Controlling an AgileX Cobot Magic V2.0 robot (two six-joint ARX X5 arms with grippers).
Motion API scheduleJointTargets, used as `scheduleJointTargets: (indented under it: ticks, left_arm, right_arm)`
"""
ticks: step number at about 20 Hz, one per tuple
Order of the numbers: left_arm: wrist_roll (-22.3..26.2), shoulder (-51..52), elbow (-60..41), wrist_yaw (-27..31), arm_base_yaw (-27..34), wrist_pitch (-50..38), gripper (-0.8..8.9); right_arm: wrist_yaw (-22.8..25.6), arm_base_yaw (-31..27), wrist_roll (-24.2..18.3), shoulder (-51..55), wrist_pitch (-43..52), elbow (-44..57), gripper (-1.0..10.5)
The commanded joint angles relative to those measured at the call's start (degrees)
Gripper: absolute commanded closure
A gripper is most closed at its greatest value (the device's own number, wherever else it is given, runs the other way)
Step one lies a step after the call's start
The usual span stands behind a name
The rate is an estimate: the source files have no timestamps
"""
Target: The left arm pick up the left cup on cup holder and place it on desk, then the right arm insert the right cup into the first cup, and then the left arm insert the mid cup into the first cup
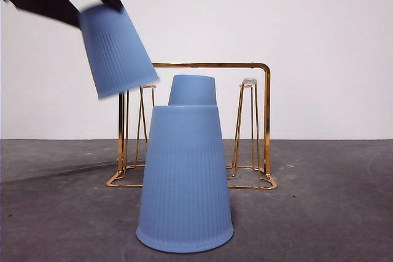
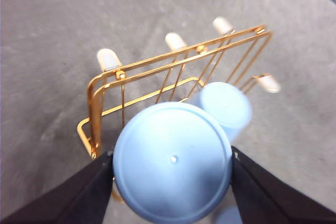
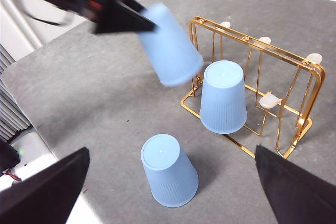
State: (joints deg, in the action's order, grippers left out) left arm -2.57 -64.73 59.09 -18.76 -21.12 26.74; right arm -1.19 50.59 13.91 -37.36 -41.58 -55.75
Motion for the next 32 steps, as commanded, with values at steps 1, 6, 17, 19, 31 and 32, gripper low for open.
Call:
scheduleJointTargets:
  ticks: [1, 6, 17, 19, 31, 32]
  left_arm:
    - [-2.0, 4.9, 2.5, -0.4, -0.8, 5.2, 5.33]
    - [-1.1, 11.8, 3.6, -0.6, -6.4, 14.8, 5.33]
    - [0.6, 0.7, 3.6, 2.5, -20.8, 10.7, 5.34]
    - [0.6, -2.3, 3.6, 2.9, -22.1, 9.2, 5.34]
    - [2.7, -14.1, 3.5, 6.4, -25.9, 8.0, 5.33]
    - [3.1, -14.6, 3.5, 6.5, -26.1, 8.0, 5.32]
  right_arm:
    - [0.1, 0.5, 1.1, -0.3, 0.4, -0.9, 4.4]
    - [0.2, 0.5, 1.3, -0.4, 0.4, -0.9, 4.4]
    - [0.1, 0.5, 1.8, -0.4, 0.4, -0.9, 4.4]
    - [0.1, 0.5, 1.7, -0.4, 0.4, -0.9, 4.4]
    - [0.2, 0.5, 1.7, -0.4, 0.3, -0.9, 4.4]
    - [0.2, 0.5, 1.7, -0.4, 0.3, -0.9, 4.4]
